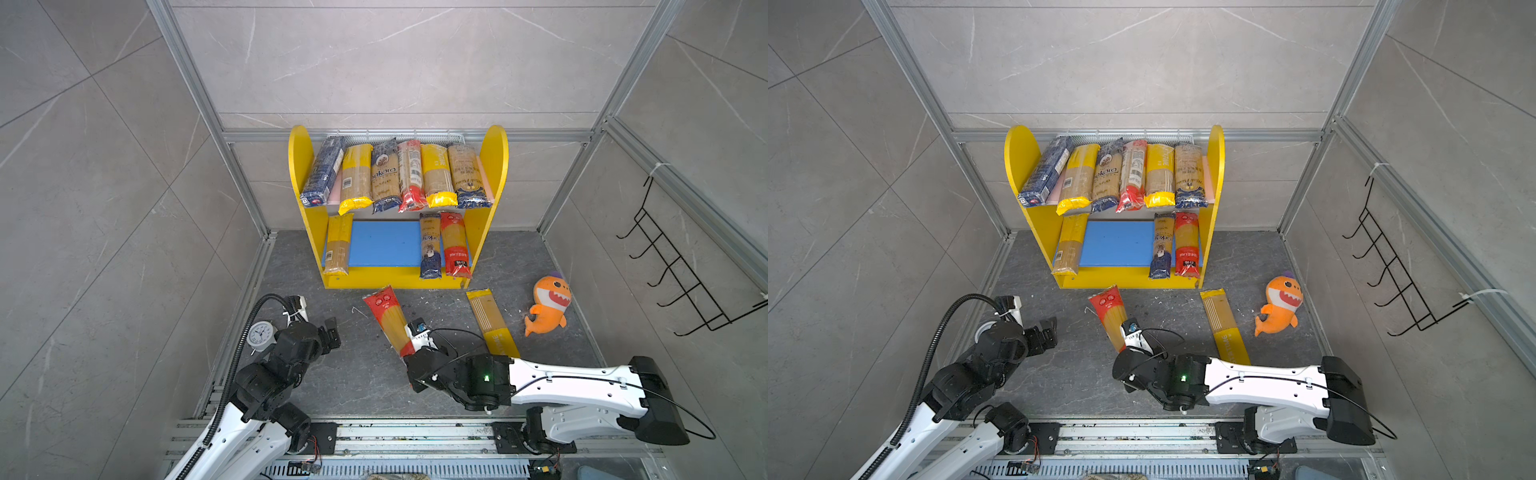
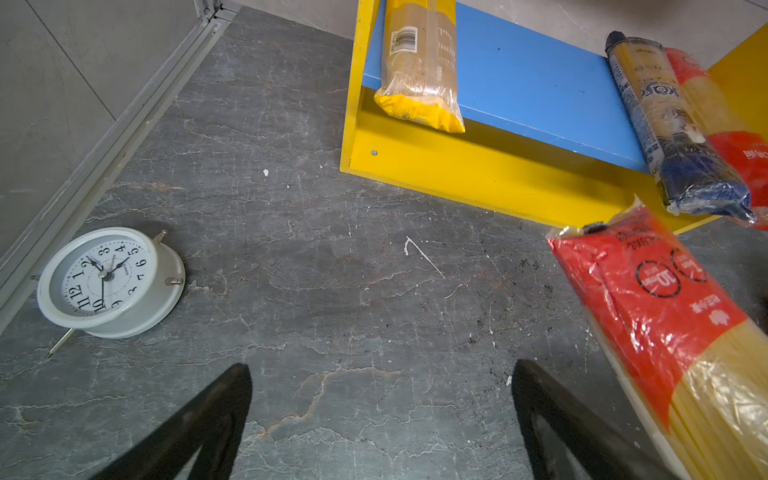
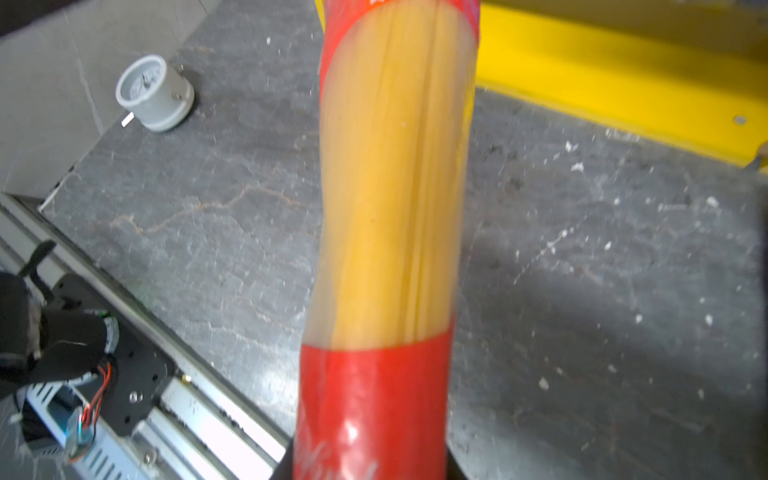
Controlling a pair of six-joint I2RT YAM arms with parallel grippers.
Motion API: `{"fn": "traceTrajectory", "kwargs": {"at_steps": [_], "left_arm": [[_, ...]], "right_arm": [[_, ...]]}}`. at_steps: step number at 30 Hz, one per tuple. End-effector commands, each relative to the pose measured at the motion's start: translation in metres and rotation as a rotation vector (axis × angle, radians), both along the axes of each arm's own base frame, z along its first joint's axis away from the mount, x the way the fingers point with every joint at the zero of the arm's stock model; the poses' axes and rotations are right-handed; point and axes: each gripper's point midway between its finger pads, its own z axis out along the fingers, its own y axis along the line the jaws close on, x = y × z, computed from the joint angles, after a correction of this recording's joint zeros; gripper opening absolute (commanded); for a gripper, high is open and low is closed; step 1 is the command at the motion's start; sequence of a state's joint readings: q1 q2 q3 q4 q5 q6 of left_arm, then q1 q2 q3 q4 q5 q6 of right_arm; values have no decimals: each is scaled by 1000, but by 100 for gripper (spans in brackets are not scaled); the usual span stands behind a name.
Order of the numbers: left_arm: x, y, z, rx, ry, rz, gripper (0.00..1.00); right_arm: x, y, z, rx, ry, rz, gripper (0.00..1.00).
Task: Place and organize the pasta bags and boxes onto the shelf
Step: 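Lift the red-bottomed bag with the right gripper toward the blue shelf, then stand the red-bottomed bag beside the Arko bag, open right gripper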
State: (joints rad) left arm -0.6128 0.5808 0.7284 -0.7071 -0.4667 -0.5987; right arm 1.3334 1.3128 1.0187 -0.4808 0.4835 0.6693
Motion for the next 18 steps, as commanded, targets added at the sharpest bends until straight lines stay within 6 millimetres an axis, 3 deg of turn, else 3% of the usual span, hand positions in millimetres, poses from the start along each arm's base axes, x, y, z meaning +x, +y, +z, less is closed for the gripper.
{"fn": "traceTrajectory", "kwargs": {"at_steps": [1, 11, 18], "left_arm": [[6, -3, 23, -10, -47, -4, 100], [15, -14, 35, -15, -65, -39, 100], [21, -17, 40, 2, -74, -38, 100]], "right_arm": [[42, 8, 54, 86, -160, -84, 0], [148, 12, 91, 110, -258, -187, 0], [231, 15, 91, 83, -311, -322, 0]]}}
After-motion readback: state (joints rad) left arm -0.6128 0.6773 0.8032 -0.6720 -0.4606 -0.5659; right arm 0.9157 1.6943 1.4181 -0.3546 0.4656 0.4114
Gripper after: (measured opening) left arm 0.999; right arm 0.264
